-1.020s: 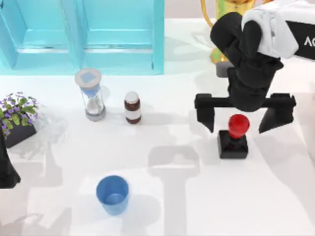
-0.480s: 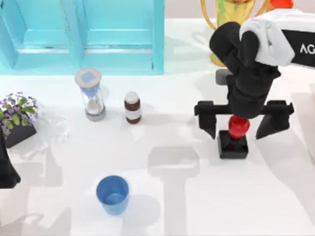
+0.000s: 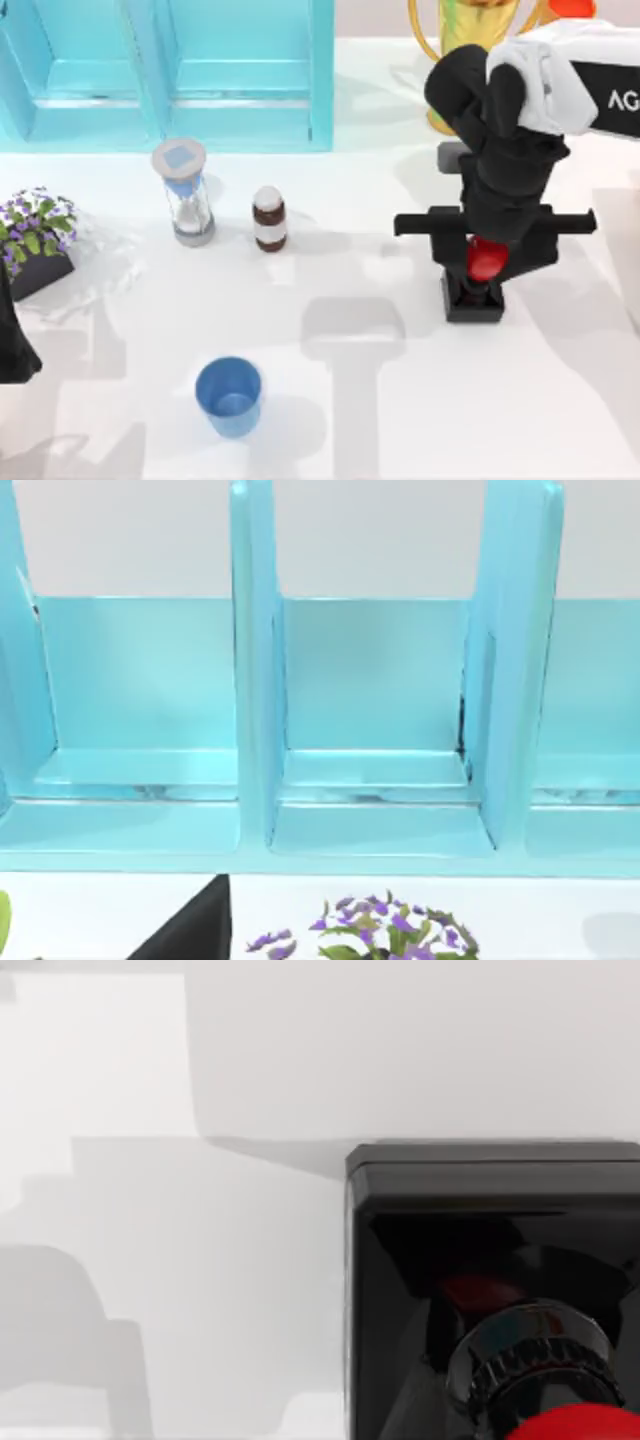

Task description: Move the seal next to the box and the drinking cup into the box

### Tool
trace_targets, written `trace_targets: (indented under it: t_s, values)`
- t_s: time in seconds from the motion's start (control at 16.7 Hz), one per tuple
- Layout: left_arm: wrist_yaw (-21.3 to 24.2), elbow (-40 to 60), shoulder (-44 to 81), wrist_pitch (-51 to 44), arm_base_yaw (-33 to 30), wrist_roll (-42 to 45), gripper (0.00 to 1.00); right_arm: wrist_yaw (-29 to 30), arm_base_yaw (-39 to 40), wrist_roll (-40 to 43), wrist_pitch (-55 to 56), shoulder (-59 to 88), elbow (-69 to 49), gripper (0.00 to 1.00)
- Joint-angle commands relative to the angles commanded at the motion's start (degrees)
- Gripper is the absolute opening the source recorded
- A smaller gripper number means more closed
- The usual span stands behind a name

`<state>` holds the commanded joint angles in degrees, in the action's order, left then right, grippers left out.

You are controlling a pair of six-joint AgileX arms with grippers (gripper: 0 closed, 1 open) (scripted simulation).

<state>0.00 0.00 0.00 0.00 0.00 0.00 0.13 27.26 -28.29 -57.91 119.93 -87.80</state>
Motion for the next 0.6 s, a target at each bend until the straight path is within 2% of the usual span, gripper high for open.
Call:
trace_targets:
  t_s: [0.12,0.18,0.6]
  values:
    - [0.0,0.0,0.0,0.0,0.0,0.0,1.0,0.0,0.0,0.0,0.0,0.0,0.0,0.02]
    - [0.0,0.0,0.0,0.0,0.0,0.0,1.0,0.0,0.0,0.0,0.0,0.0,0.0,0.0]
    - [0.0,0.0,0.0,0.0,0.0,0.0,1.0,0.0,0.0,0.0,0.0,0.0,0.0,0.0]
